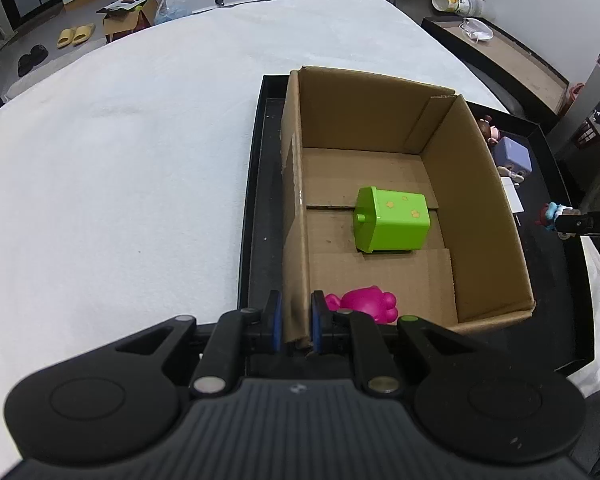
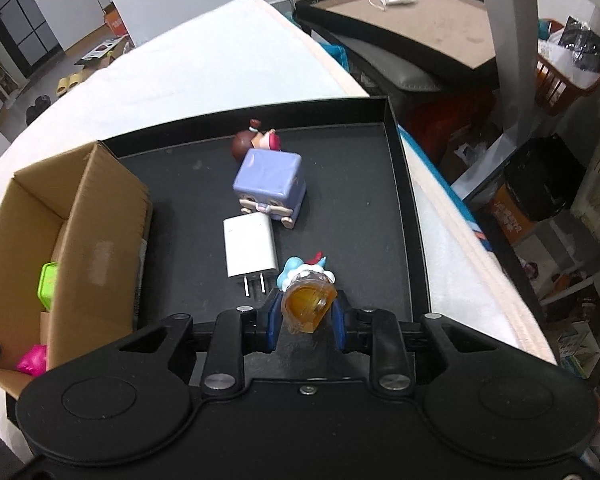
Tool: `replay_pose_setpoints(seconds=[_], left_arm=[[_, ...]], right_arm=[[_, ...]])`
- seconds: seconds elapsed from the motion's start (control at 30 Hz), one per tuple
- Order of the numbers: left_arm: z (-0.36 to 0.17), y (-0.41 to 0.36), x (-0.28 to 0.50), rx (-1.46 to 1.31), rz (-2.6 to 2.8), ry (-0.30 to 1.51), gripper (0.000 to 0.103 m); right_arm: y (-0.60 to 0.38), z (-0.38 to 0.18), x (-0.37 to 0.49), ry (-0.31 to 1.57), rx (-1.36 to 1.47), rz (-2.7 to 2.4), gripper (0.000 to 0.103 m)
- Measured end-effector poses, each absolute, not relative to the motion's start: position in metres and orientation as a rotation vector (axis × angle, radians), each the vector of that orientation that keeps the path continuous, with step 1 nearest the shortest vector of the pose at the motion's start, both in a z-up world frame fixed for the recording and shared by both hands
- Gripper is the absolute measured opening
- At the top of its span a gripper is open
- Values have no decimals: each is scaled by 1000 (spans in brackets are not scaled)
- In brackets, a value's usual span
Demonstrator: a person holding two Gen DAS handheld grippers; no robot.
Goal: Organize rigid objects
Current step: 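Grasp the blue smurf figure with the right gripper and carry it toward the box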
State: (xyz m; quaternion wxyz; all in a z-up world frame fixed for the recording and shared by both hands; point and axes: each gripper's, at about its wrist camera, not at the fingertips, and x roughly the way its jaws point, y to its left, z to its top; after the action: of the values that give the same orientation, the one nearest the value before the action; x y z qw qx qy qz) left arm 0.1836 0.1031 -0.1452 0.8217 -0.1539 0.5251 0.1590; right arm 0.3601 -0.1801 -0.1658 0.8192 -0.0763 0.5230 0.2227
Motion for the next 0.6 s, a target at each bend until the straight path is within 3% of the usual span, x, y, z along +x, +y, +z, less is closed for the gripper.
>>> replay_pose_setpoints(seconds=[0.6], left_arm=[[-140,108,175,-357,298,1075,12]], right_arm=[[-161,-120,345,1035,-183,514,25]])
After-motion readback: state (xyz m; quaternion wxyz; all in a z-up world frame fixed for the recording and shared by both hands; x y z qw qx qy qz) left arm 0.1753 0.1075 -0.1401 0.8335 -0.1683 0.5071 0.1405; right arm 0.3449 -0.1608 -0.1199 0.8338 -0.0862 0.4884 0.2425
